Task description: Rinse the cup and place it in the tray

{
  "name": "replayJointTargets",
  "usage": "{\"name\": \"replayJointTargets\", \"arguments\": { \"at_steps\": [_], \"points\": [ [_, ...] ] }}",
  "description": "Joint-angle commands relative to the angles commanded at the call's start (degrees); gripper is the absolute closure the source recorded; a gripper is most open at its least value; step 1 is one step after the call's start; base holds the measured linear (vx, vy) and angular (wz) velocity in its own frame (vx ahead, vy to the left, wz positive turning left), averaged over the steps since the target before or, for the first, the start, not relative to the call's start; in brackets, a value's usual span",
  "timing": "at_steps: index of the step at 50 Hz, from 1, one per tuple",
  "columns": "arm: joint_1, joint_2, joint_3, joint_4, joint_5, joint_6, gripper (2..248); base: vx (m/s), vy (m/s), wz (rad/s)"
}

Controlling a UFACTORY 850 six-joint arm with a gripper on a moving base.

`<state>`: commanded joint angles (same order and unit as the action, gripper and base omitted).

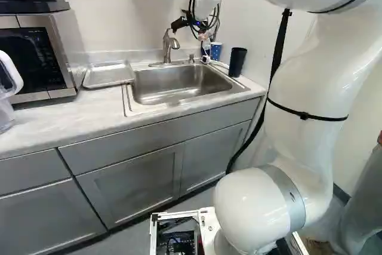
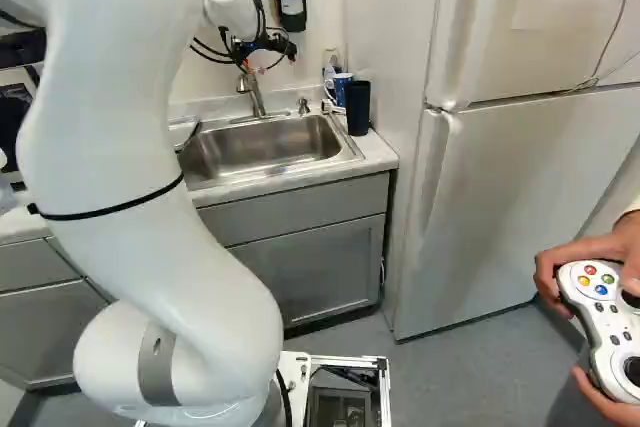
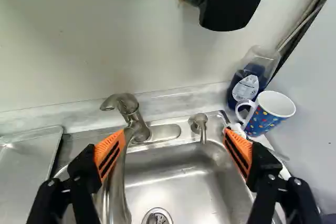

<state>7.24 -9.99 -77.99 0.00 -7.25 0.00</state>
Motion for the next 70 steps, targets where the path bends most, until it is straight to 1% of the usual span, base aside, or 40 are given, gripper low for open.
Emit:
{"name": "replayJointTargets", "arguments": {
  "at_steps": [1,29,34,49,64,70],
  "points": [
    [0.3,-1.23,-1.34,0.0,0.0,0.0,3,0.0,0.0,0.0],
    [1.91,-8.08,-9.09,0.0,0.0,0.0,3,-0.003,0.0,0.001],
    [2.17,-8.59,-9.7,0.0,0.0,0.0,3,0.0,0.0,0.0],
    [2.44,-9.28,-10.5,0.0,0.0,0.0,3,0.0,0.0,0.0],
    [2.21,-12.77,-14.64,0.0,0.1,0.0,3,0.0,0.0,0.0],
    [2.1,-14.44,-16.65,0.0,1.24,0.0,3,0.0,0.0,0.0]
  ]
}}
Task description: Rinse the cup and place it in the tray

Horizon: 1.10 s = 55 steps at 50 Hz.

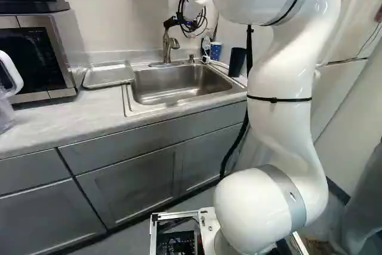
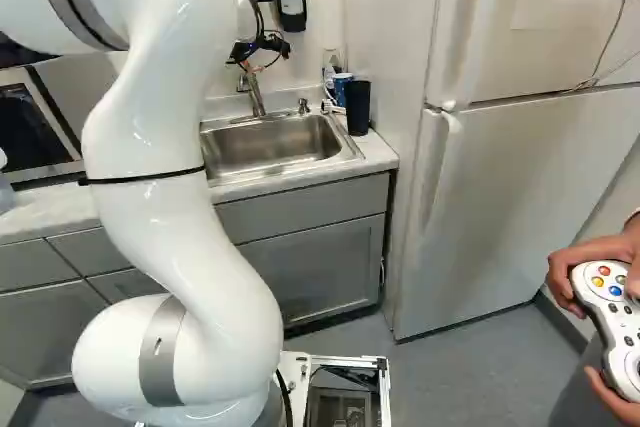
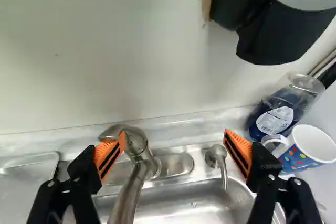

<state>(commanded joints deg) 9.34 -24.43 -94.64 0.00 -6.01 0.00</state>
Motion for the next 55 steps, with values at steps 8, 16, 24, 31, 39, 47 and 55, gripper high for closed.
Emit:
{"name": "replayJointTargets", "arguments": {
  "at_steps": [8,16,24,31,39,47,55],
  "points": [
    [0.06,-2.41,-2.95,0.0,1.52,0.0,3,0.0,0.0,0.0],
    [0.08,-2.59,-3.16,0.0,1.52,0.0,3,0.0,0.0,0.0],
    [0.09,-2.55,-3.12,0.0,1.52,0.0,3,0.0,0.0,0.0],
    [0.17,-1.48,-1.8,0.0,1.52,0.0,3,0.0,0.0,0.0],
    [0.45,0.67,0.82,0.0,1.52,0.0,3,0.0,0.0,0.0],
    [0.82,2.96,3.56,0.0,1.52,0.0,3,0.0,0.0,0.0],
    [1.1,5.3,6.32,0.0,1.52,0.0,3,0.0,0.0,0.0]
  ]
}}
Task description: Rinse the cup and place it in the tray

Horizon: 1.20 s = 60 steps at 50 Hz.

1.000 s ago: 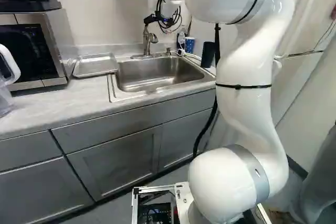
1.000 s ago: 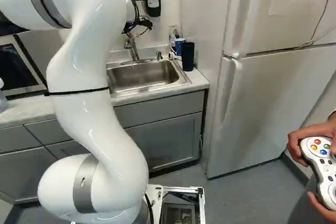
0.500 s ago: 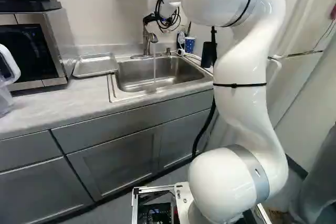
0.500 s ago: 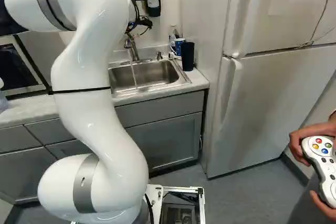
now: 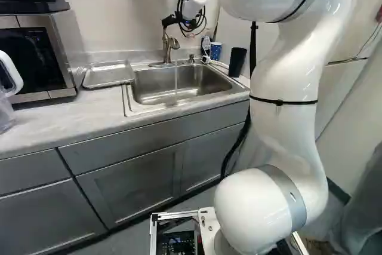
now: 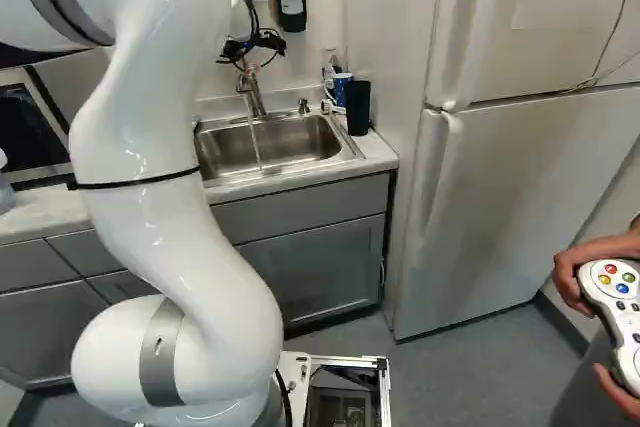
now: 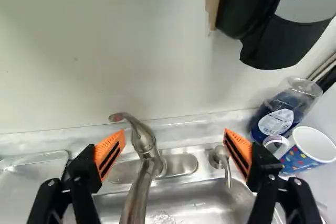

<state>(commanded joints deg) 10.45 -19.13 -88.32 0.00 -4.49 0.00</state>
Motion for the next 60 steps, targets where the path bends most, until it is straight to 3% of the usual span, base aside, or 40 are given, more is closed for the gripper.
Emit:
{"name": "replayJointTargets", "arguments": {
  "at_steps": [26,60],
  "points": [
    [0.72,7.62,8.67,0.0,-0.88,0.0,3,0.0,0.0,0.0],
    [1.82,17.59,19.26,0.0,-5.21,0.0,3,0.0,0.0,0.0]
  ]
}}
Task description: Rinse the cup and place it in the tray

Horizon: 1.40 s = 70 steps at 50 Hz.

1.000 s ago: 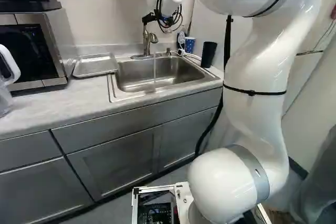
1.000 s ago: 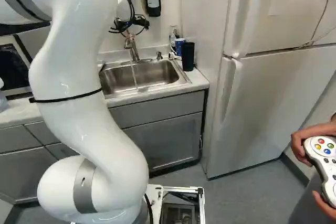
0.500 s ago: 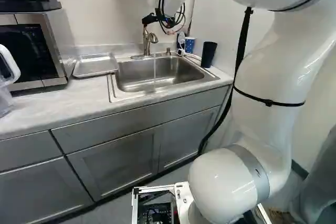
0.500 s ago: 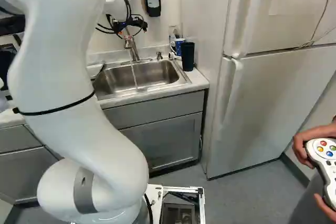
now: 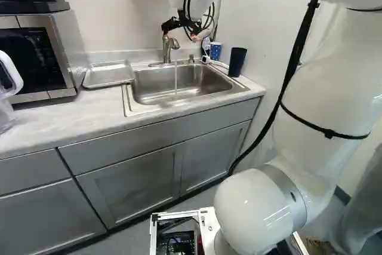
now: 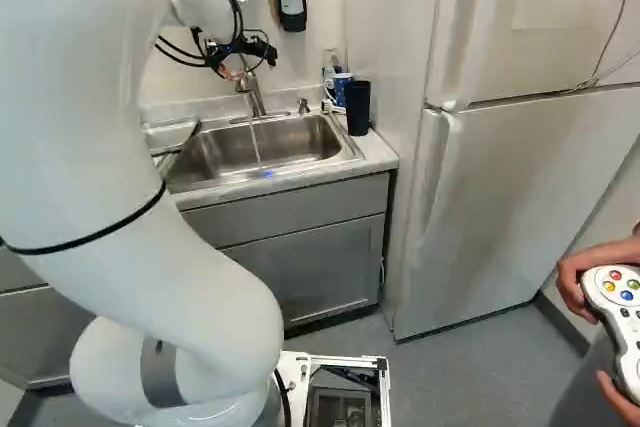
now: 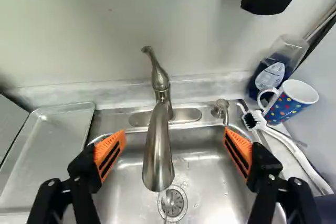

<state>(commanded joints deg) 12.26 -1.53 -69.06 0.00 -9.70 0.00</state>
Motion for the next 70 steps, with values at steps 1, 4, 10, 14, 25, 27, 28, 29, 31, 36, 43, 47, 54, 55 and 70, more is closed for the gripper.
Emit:
{"name": "replayJointTargets", "arguments": {
  "at_steps": [1,4,10,14,25,27,28,29,31,36,43,47,54,55,70],
  "points": [
    [0.03,0.3,0.3,0.0,-0.13,0.0,3,0.0,0.0,0.0],
    [0.1,1.21,1.22,0.0,-0.54,0.0,3,0.0,0.0,0.0],
    [0.18,3.06,3.07,0.0,-1.36,0.0,3,0.0,0.0,0.0],
    [0.13,4.3,4.29,0.0,-1.93,0.0,3,0.0,0.0,0.0],
    [-0.57,7.57,7.44,0.0,-3.51,0.0,3,0.0,0.0,0.0],
    [-0.75,8.18,8.01,0.0,-3.8,0.0,3,0.0,0.0,0.0],
    [-0.83,8.48,8.29,0.0,-3.94,0.0,3,0.0,0.0,0.0],
    [-0.92,8.78,8.57,0.0,-4.09,0.0,3,0.0,0.0,0.0],
    [-1.11,9.39,9.14,0.0,-4.37,0.0,3,0.0,0.0,0.0],
    [-1.63,10.95,10.58,0.0,-4.75,0.0,3,0.0,0.0,0.0],
    [-2.36,13.05,12.48,0.0,-4.75,0.0,3,0.0,0.0,0.0],
    [-2.77,13.98,13.31,0.0,-4.75,0.0,3,0.0,0.0,0.0],
    [-2.8,14.04,13.36,0.0,-4.75,0.0,3,0.0,0.0,0.0],
    [-2.8,14.04,13.36,0.0,-4.75,0.0,3,0.0,0.0,0.0],
    [-2.81,14.04,13.37,0.0,-4.75,0.0,3,0.0,0.0,0.0]
  ]
}}
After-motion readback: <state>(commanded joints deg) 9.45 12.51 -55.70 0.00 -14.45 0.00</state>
